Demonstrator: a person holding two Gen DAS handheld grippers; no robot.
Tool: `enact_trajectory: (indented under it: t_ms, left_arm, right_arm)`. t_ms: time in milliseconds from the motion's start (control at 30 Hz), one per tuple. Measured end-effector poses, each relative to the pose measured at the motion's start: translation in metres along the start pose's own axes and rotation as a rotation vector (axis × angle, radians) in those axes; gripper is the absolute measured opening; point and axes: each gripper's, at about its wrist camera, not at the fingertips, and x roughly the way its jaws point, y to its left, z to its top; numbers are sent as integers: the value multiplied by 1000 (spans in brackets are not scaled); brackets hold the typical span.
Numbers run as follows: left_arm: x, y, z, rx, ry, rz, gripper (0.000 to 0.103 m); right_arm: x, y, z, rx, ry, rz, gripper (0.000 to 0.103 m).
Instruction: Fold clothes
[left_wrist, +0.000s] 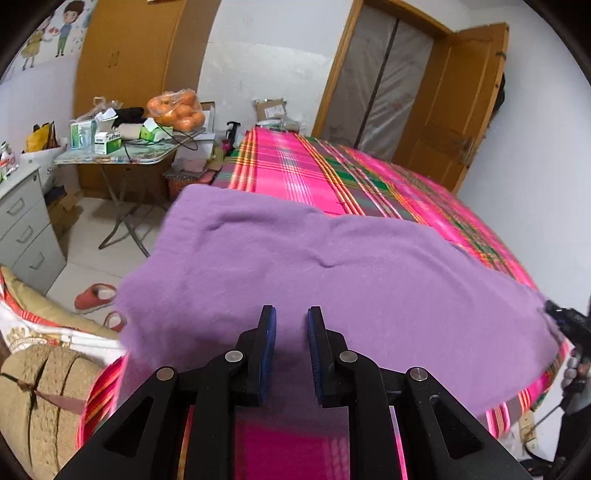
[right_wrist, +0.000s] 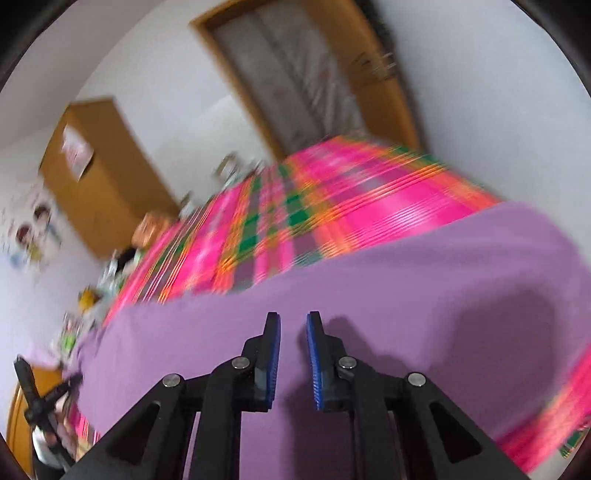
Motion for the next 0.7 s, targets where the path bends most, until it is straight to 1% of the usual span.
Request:
enact_trajectory:
  t_ms: [67, 200, 233, 333, 400, 467, 500, 533, 567, 600, 667, 700]
  left_arm:
    - [-7, 5, 0, -11, -7, 1, 18]
    - [-9, 3, 17, 18, -12, 9, 19]
    - [-6, 0, 27, 35, -9, 8, 20]
    - [17, -9, 60, 79, 10, -2, 21]
    - [33, -12, 80, 104, 20, -4, 21]
    - [54, -10, 91, 107, 42, 33, 21]
    - [64, -5, 92, 97, 64, 62, 21]
    - [74, 1, 91, 83, 90, 85, 21]
    - [82, 10, 90, 52, 125, 83, 21]
    - [84, 17, 90, 14, 142, 55, 21]
    - [81, 28, 90, -38, 124, 8, 21]
    - [82, 30, 89, -46, 126, 0, 20]
  right_arm:
    - [13, 21, -3, -43, 44, 30, 16]
    - [30, 65, -5, -136, 83, 96, 16]
    - [37, 80, -4, -160, 96, 121, 16]
    - [57, 125, -1, -231, 134, 197, 16]
    - [71, 152, 1, -242, 158, 249, 16]
    - [90, 179, 5, -236, 190, 305, 16]
    - [101, 191, 5, -229, 214, 327, 16]
    - [118, 206, 5, -220, 258, 350, 16]
    - [132, 216, 3, -216, 293, 366, 16]
    - [144, 225, 1, -214, 325, 376, 16]
    - [163, 236, -3, -208, 368, 391, 16]
    - [175, 233, -3, -159, 387, 399, 16]
